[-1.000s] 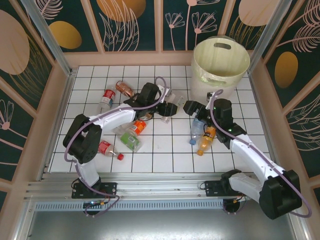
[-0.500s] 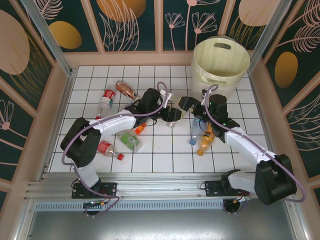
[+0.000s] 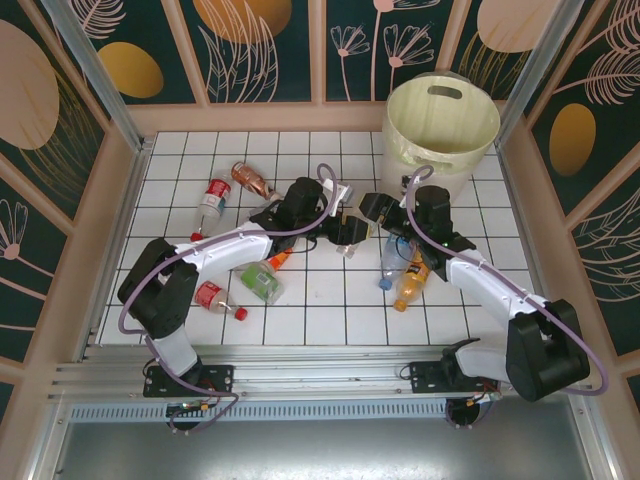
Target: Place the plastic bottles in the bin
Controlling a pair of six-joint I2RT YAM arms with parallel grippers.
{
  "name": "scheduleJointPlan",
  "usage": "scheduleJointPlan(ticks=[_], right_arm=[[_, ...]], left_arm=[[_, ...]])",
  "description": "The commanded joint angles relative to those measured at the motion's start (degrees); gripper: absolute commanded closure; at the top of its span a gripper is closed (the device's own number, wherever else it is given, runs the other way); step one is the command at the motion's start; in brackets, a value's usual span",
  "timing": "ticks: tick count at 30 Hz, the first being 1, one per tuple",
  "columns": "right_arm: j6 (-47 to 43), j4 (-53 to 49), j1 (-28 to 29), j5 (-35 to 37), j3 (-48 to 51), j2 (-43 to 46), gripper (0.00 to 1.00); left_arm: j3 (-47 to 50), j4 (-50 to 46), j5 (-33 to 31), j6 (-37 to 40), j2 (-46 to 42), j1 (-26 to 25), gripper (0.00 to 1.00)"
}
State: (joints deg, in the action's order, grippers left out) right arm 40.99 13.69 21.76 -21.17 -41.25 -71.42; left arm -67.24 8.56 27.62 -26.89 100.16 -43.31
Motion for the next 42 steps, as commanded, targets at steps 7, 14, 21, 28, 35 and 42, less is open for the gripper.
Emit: scheduleJointPlan(ticks=[7, 14, 21, 28, 35, 42], right_arm=[[-2.8, -2.6, 0.2, 1.5, -4.2, 3.6, 0.39], [-12.1, -8.8, -0.3, 3.9, -10.9, 7.0, 0.39], [-23.7, -13.4, -1.0, 10.2, -20.9, 7.8, 0.38], [-31.0, -16.8, -6.4, 15.8, -33.1, 3.9, 0.38], [-32.6, -17.3, -15.9, 16.5, -43.0, -2.7, 0.38], [-35.8, -18.4, -19.8, 23.6, -50.1, -12.5, 0.38]], left_arm=[[-0.3, 1.6, -0.8, 0.1, -4.1, -0.9, 0.13], [2.6, 3.1, -2.1, 5.3, -11.2, -0.9, 0.01], [8.0, 7.7, -2.7, 7.8, -18.6, -0.9, 0.01], [9.4, 5.8, -7.1, 8.4, -22.7, -0.9, 0.01], [10.3, 4.1, -10.5, 8.6, -24.4, -0.9, 0.01], [10.7, 3.1, -12.7, 9.8, -25.5, -0.9, 0.01]])
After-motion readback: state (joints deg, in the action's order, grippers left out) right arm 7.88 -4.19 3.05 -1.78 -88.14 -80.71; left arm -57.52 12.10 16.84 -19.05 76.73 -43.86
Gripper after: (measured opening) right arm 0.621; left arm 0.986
